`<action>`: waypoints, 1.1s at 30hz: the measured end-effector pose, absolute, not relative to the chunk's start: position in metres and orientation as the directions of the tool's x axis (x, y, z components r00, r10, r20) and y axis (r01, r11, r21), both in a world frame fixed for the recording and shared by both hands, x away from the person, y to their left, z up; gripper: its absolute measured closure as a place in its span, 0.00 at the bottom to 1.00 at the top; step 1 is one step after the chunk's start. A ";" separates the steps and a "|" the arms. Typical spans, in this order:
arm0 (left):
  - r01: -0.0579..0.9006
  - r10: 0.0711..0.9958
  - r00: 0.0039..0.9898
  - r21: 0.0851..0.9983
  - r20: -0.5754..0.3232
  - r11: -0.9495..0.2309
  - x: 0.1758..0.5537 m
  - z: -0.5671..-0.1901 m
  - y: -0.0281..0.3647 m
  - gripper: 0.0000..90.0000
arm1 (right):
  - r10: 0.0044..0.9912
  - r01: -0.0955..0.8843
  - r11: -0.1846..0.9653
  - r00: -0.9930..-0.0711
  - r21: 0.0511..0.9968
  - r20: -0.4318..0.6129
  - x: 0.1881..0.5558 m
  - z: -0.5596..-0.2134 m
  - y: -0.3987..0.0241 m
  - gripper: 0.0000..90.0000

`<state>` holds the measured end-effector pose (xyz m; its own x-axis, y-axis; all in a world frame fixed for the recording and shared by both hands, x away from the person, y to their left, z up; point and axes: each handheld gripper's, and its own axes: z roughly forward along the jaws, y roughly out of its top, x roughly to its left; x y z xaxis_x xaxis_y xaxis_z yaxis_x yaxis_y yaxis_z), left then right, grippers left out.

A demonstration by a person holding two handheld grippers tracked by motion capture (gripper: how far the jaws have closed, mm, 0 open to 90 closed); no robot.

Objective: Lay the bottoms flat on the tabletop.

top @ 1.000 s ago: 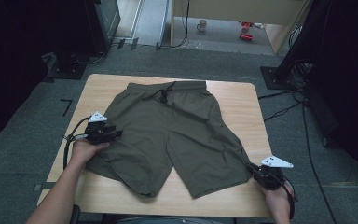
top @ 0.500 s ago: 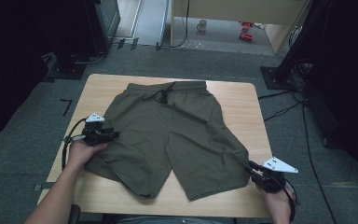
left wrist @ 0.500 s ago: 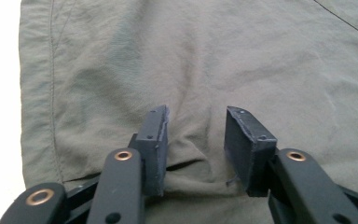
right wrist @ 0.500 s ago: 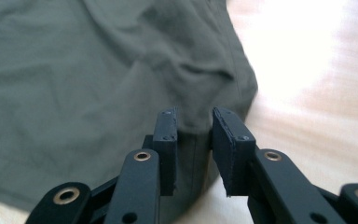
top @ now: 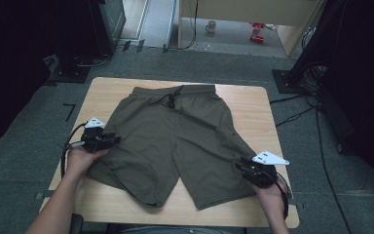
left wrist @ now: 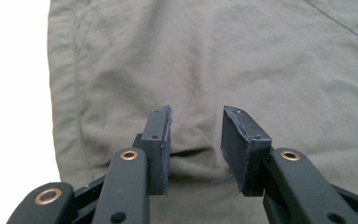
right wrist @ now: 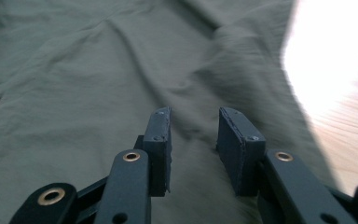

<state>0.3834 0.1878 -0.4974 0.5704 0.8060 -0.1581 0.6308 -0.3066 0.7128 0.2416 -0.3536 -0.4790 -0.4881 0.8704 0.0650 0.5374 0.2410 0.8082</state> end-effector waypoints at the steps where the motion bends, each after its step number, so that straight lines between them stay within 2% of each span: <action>1: 0.630 0.802 0.574 0.714 -0.165 -0.304 0.383 -0.498 0.189 0.71 | 0.865 0.539 0.250 -0.498 0.805 0.065 0.244 -0.481 -0.348 0.72; 7: 0.632 0.777 0.607 0.695 -0.166 -0.344 0.375 -0.502 0.180 0.73 | 0.840 0.538 0.287 -0.539 0.792 0.061 0.257 -0.494 -0.325 0.67; 11: 0.628 0.769 0.619 0.690 -0.161 -0.360 0.369 -0.505 0.179 0.71 | 0.852 0.560 0.293 -0.520 0.775 0.054 0.270 -0.503 -0.322 0.60; 14: 0.621 0.767 0.621 0.698 -0.161 -0.356 0.364 -0.507 0.180 0.70 | 0.857 0.598 0.296 -0.510 0.745 0.069 0.274 -0.511 -0.322 0.59; 18: 0.615 0.766 0.625 0.700 -0.152 -0.362 0.358 -0.507 0.178 0.68 | 0.845 0.577 0.345 -0.534 0.740 0.022 0.268 -0.518 -0.323 0.59; 21: 0.610 0.758 0.635 0.700 -0.150 -0.372 0.353 -0.507 0.177 0.67 | 0.841 0.553 0.327 -0.540 0.767 0.030 0.260 -0.523 -0.326 0.58; 27: 0.616 0.749 0.644 0.685 -0.153 -0.390 0.346 -0.505 0.174 0.66 | 0.834 0.550 0.334 -0.551 0.766 0.032 0.237 -0.523 -0.317 0.49; 31: 0.641 0.761 0.626 0.670 -0.173 -0.375 0.349 -0.502 0.173 0.66 | 0.799 0.532 0.363 -0.600 0.765 0.038 0.224 -0.523 -0.303 0.51; 33: 0.630 0.764 0.622 0.690 -0.174 -0.356 0.351 -0.500 0.172 0.67 | 0.771 0.521 0.375 -0.634 0.767 0.054 0.223 -0.522 -0.297 0.58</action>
